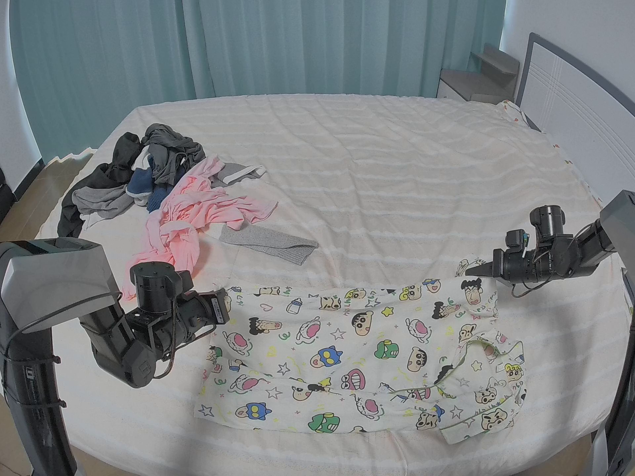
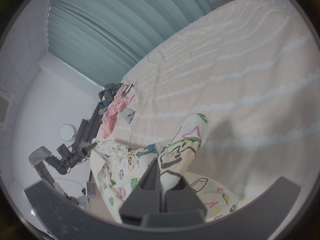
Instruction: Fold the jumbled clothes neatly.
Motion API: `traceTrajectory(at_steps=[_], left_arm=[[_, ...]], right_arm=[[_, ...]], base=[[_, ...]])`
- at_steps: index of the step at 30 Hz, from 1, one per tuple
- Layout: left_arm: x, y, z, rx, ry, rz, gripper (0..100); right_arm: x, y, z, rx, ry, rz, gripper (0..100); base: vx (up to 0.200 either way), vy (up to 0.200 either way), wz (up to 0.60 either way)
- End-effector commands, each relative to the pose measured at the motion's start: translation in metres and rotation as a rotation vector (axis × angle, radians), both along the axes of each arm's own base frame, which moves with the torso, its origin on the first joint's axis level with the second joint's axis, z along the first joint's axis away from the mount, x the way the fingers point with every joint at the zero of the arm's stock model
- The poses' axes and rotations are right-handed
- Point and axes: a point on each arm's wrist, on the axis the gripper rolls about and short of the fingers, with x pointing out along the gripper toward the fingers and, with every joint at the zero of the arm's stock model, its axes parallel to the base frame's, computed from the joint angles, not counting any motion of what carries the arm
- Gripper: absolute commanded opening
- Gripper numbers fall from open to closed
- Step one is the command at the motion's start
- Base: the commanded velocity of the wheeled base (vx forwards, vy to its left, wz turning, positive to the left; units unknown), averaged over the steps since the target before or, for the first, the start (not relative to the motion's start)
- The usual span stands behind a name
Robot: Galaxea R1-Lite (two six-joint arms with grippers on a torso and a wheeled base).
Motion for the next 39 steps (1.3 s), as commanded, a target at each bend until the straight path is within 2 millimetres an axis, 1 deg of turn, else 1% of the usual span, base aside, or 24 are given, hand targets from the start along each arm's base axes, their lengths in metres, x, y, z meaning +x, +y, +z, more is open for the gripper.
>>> traceTrajectory(at_steps=[1,6,10,17,23,25,28,30,34,39], left_arm=[[-0.011,0.003,0.000,0.016,0.000,-0.011,0],[-0.018,0.005,-0.003,0.020,0.011,-0.012,0],[-0.024,0.006,-0.007,0.028,0.030,-0.013,0],[-0.035,0.008,-0.014,0.061,0.045,-0.028,0],[-0.042,0.009,-0.023,0.068,0.066,-0.031,0],[-0.047,0.010,-0.031,0.072,0.083,-0.035,0],[-0.048,0.010,-0.036,0.073,0.081,-0.035,0],[-0.049,0.009,-0.038,0.073,0.082,-0.038,0],[-0.059,0.006,-0.041,0.077,0.095,-0.056,0],[-0.061,0.005,-0.047,0.083,0.117,-0.063,0]], right_arm=[[-0.021,-0.011,0.014,0.007,-0.026,0.024,0],[-0.037,-0.019,0.012,-0.007,-0.023,0.042,0],[-0.051,-0.022,-0.001,-0.041,-0.006,0.072,0],[-0.069,-0.018,-0.019,-0.083,0.024,0.123,0],[-0.078,-0.017,-0.026,-0.095,0.038,0.143,0],[-0.083,-0.016,-0.028,-0.097,0.048,0.151,0],[-0.086,-0.014,-0.032,-0.100,0.059,0.159,0],[-0.088,-0.014,-0.033,-0.100,0.067,0.160,0],[-0.095,-0.015,-0.039,-0.103,0.088,0.164,0],[-0.103,-0.014,-0.044,-0.100,0.137,0.177,0]], base=[[0.000,0.000,0.00],[0.000,0.000,0.00],[0.000,0.000,0.00],[0.000,0.000,0.00],[0.000,0.000,0.00],[0.000,0.000,0.00],[0.000,0.000,0.00],[0.000,0.000,0.00],[0.000,0.000,0.00],[0.000,0.000,0.00]])
